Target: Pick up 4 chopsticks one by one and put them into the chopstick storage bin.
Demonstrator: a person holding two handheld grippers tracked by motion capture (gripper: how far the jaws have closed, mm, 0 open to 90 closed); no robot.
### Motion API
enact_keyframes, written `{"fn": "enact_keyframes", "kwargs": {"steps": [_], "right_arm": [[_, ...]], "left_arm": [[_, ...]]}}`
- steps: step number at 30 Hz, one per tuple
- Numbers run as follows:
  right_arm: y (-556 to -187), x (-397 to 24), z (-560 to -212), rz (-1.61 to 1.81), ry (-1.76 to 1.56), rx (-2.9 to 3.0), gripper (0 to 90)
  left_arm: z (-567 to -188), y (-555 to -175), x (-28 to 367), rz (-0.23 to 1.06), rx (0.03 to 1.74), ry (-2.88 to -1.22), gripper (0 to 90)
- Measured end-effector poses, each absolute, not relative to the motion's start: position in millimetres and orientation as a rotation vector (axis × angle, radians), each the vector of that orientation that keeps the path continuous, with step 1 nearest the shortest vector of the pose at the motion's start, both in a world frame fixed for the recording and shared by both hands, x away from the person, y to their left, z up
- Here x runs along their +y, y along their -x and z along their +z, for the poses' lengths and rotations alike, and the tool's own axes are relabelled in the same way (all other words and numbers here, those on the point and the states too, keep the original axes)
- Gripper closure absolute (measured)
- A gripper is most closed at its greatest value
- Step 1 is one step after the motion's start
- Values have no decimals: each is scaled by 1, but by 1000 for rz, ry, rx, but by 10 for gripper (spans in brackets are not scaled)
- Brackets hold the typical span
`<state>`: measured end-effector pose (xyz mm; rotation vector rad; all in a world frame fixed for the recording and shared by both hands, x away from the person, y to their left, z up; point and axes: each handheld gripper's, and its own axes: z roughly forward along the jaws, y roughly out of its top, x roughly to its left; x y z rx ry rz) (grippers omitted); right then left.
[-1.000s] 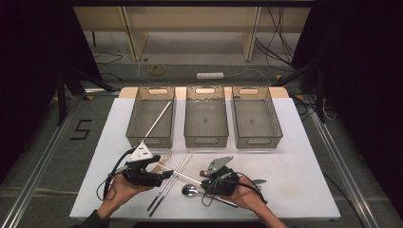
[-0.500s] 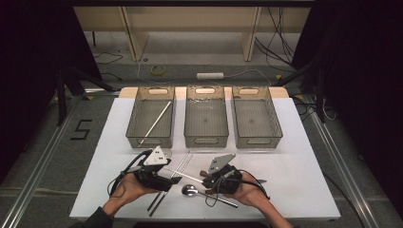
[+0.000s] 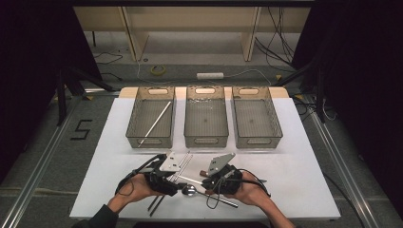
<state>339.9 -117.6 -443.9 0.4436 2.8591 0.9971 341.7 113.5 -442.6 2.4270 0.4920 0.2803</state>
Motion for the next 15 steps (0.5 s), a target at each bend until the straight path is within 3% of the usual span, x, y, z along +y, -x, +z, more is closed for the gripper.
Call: {"fn": "enact_keyframes", "kwargs": {"steps": [15], "right_arm": [[-336,-115,-438,994,-375,2892,848]], "left_arm": [[-445,-339,99,270,344,-2533,570]]}}
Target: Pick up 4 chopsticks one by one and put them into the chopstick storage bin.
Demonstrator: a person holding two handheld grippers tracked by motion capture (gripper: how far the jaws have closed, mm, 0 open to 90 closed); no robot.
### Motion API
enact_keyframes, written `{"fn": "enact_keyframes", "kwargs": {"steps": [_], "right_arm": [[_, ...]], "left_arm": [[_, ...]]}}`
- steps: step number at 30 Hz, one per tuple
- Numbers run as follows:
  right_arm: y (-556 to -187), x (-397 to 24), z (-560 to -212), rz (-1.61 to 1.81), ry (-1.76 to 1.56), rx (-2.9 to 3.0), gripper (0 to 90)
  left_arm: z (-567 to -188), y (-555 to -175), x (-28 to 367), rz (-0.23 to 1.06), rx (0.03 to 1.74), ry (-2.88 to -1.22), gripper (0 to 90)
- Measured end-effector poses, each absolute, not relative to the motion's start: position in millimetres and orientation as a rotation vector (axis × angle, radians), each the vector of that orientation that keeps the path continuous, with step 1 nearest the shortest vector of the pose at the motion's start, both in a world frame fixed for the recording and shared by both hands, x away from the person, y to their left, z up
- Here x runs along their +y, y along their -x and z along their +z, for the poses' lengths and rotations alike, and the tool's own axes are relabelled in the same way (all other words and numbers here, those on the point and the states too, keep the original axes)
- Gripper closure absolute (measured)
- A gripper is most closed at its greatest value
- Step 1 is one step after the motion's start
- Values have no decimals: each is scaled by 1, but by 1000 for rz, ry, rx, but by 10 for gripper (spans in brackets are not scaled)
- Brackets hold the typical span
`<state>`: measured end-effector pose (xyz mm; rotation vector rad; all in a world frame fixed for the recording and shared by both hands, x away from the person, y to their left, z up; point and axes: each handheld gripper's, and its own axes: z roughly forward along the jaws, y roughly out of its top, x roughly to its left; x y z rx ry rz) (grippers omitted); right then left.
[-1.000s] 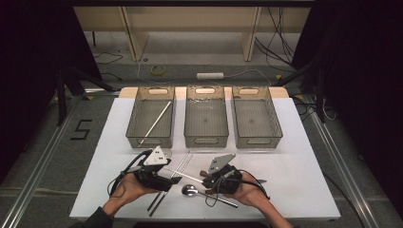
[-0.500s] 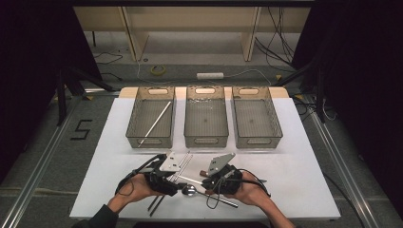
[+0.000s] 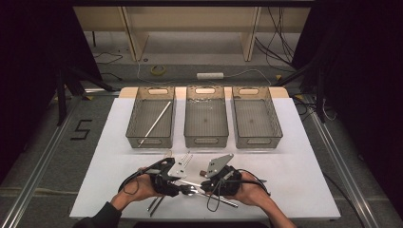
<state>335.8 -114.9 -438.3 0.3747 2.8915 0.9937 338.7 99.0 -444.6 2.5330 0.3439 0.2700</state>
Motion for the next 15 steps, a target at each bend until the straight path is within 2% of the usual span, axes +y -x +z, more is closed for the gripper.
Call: {"fn": "enact_keyframes", "kwargs": {"steps": [7,15], "right_arm": [[-335,-115,-437,1003,-358,2899,848],[-336,-117,-437,1010,-316,2921,846]], "left_arm": [[-444,-338,98,278,301,-2557,672],[-441,-334,97,288,191,-2582,732]]}}
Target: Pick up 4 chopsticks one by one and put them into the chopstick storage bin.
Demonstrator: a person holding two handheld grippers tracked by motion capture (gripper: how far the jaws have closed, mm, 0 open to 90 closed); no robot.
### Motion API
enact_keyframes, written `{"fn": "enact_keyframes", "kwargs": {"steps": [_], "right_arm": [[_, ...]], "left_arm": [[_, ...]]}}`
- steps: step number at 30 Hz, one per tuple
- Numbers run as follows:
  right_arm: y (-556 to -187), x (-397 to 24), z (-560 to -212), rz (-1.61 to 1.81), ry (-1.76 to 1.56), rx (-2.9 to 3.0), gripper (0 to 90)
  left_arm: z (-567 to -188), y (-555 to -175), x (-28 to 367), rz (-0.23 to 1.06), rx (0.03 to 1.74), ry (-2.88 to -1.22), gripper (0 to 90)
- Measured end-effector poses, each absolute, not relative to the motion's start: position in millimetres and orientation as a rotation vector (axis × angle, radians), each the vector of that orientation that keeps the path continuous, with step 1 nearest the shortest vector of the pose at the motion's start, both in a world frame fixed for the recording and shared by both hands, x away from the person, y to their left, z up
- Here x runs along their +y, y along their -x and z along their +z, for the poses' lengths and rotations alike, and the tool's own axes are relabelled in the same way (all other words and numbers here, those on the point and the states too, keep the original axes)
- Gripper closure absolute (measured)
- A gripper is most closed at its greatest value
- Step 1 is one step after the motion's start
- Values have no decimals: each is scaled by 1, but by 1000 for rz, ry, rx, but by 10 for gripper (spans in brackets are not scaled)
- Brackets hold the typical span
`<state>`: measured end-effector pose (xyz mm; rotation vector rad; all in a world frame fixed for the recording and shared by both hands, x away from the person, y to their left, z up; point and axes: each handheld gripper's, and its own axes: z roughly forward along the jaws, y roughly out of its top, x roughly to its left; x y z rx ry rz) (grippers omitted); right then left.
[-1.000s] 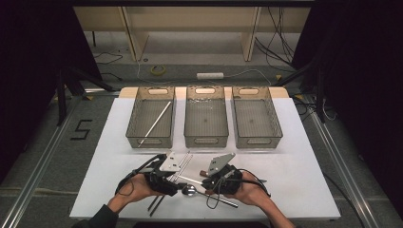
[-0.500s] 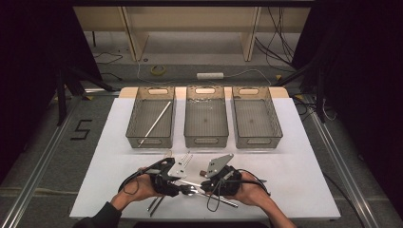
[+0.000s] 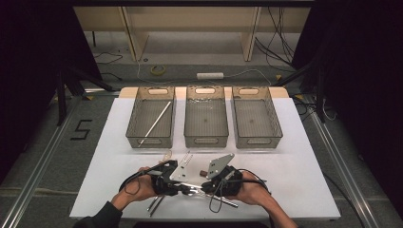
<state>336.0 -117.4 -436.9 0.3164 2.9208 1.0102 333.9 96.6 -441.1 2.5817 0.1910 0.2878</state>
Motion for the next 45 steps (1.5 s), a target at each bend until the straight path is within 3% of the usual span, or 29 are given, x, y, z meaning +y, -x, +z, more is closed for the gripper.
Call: {"fn": "enact_keyframes", "kwargs": {"steps": [4,9,15,23,45], "right_arm": [[-337,-120,-435,1032,-303,2923,840],[-343,-124,-434,1052,-360,2887,769],[-349,-134,-426,1182,-506,2813,541],[-346,-143,-419,1250,-608,2690,384],[-332,-198,-418,1444,-884,2347,295]], "left_arm": [[-440,-333,97,274,148,-2582,756],[-440,-329,95,216,105,-2596,839],[-439,-333,99,209,163,-2607,841],[-436,-342,108,221,308,-2610,841],[-418,-367,142,280,699,-2410,840]]}}
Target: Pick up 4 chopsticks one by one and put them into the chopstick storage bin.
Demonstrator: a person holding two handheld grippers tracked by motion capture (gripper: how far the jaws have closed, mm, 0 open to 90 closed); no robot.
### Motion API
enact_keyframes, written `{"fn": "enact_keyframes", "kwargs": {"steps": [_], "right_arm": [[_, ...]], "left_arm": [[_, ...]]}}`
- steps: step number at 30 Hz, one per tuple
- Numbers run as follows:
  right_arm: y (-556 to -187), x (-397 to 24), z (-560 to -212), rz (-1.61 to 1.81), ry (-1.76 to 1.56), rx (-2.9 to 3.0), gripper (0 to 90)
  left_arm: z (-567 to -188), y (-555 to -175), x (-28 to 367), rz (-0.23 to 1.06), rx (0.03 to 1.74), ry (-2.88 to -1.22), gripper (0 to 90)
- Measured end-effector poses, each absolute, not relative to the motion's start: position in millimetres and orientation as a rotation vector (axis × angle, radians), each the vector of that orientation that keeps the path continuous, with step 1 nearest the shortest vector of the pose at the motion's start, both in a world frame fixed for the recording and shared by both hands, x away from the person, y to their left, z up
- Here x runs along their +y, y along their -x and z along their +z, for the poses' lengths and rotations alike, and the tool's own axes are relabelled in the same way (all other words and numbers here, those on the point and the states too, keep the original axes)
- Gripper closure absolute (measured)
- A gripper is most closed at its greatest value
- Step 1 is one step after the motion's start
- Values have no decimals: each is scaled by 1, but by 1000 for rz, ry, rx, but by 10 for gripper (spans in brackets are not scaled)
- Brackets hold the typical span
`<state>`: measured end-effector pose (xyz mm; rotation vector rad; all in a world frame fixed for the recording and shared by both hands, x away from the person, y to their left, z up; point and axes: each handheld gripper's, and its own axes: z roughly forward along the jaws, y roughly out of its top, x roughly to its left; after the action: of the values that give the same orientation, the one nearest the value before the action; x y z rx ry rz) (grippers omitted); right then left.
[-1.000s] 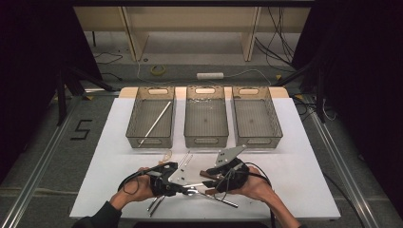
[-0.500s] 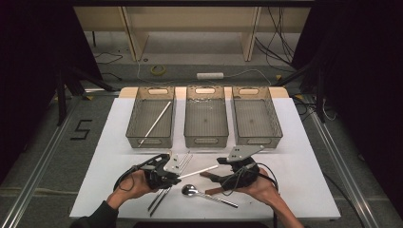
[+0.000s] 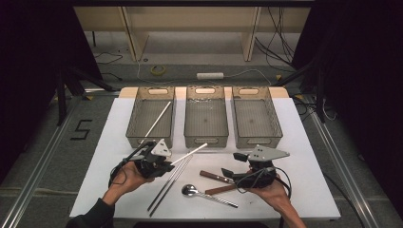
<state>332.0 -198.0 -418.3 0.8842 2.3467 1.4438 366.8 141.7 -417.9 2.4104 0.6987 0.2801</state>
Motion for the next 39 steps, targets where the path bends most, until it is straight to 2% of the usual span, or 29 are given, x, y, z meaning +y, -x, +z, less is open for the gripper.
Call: {"fn": "enact_keyframes", "kwargs": {"steps": [12,39], "right_arm": [[-324,-219,-423,1472,-959,2283,278],[-302,-223,-423,1511,-920,2281,257]], "left_arm": [[-397,-394,169,351,842,-2271,840],[-374,-476,199,470,1107,-2075,841]]}}
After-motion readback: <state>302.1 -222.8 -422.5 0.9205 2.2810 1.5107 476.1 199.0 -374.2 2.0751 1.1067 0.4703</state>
